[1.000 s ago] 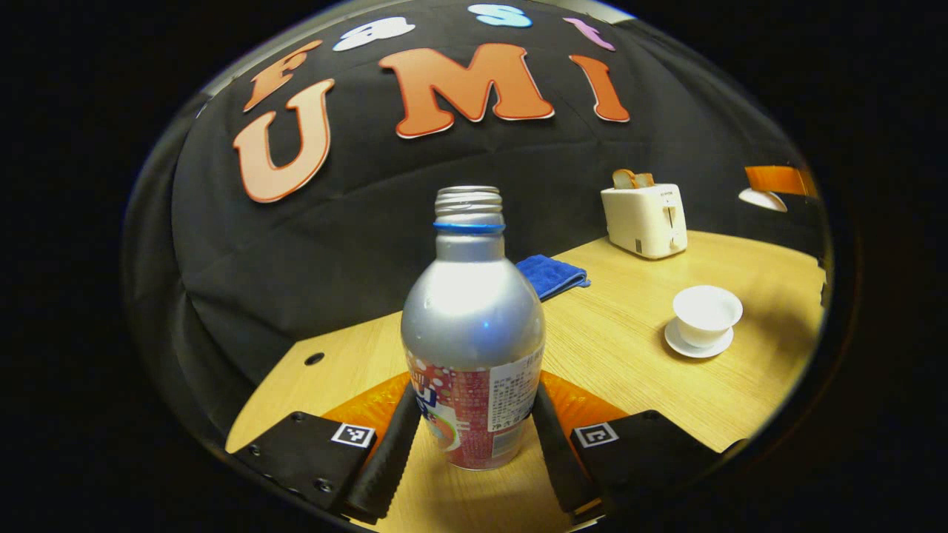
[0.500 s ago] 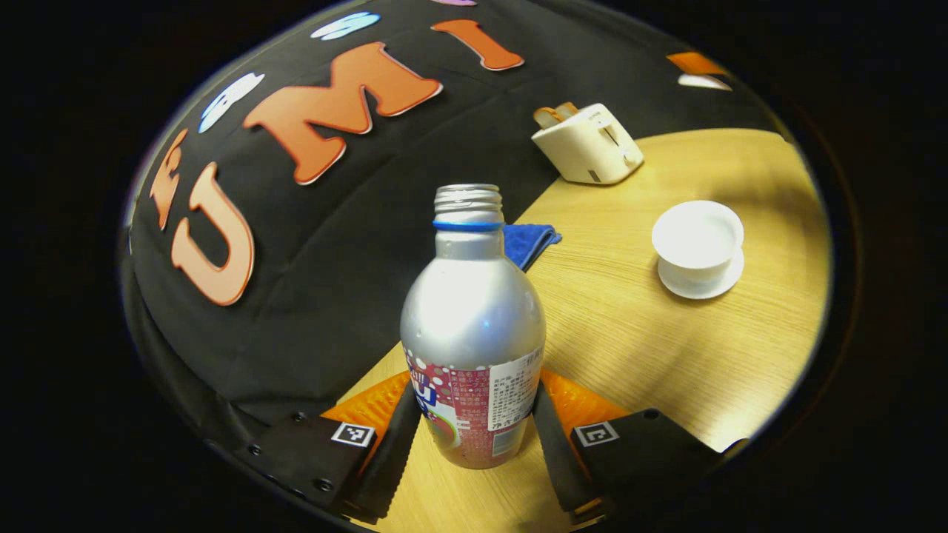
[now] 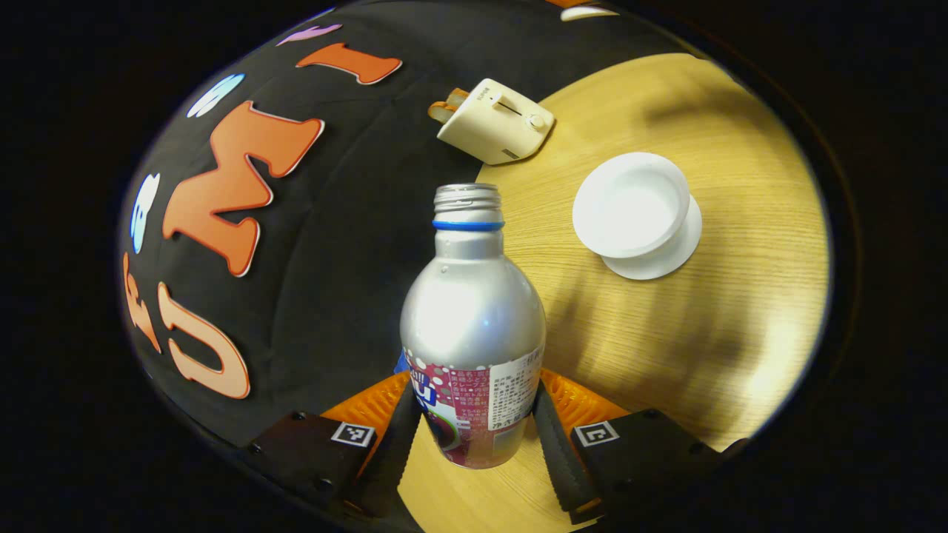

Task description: Open the teacup lid with one hand, grasp the water bottle and pour water into the teacup with the other hand; after pouring, place the water bottle on the coaster and then close the teacup lid.

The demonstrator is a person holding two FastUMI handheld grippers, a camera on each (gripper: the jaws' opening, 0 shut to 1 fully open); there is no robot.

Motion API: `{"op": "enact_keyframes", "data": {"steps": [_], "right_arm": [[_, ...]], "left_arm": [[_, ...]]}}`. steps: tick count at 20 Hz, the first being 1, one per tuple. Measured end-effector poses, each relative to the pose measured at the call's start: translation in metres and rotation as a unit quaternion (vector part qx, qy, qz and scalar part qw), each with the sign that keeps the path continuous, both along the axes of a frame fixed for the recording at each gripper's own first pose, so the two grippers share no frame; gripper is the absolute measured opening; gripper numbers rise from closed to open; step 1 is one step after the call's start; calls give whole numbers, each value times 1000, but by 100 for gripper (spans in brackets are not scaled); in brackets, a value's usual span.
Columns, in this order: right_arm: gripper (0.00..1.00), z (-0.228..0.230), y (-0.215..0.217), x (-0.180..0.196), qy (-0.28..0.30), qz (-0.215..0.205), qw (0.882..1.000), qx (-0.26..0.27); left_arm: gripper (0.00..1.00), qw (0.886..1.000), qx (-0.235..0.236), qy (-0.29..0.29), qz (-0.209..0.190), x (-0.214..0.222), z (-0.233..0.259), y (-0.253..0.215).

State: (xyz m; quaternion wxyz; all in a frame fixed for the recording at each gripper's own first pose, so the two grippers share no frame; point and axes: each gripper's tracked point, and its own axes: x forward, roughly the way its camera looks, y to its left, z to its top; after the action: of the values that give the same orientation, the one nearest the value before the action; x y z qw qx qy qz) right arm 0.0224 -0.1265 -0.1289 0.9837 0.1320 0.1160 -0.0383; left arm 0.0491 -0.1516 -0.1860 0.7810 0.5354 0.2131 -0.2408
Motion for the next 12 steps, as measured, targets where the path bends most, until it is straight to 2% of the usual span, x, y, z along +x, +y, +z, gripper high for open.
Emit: {"op": "enact_keyframes", "data": {"steps": [6, 11, 12], "right_arm": [[18, -7, -10, -6, 4, 0, 1000, 1], [18, -9, -13, -9, 3, 4, 1000, -5], [18, -10, -13, -9, 3, 5, 1000, -3]], "left_arm": [[83, 994, 98, -7, -57, -13, -7, -4], [80, 984, 156, -6, -82, -16, -2, 1], [84, 983, 163, -4, -85, -17, -1, 1]]}}
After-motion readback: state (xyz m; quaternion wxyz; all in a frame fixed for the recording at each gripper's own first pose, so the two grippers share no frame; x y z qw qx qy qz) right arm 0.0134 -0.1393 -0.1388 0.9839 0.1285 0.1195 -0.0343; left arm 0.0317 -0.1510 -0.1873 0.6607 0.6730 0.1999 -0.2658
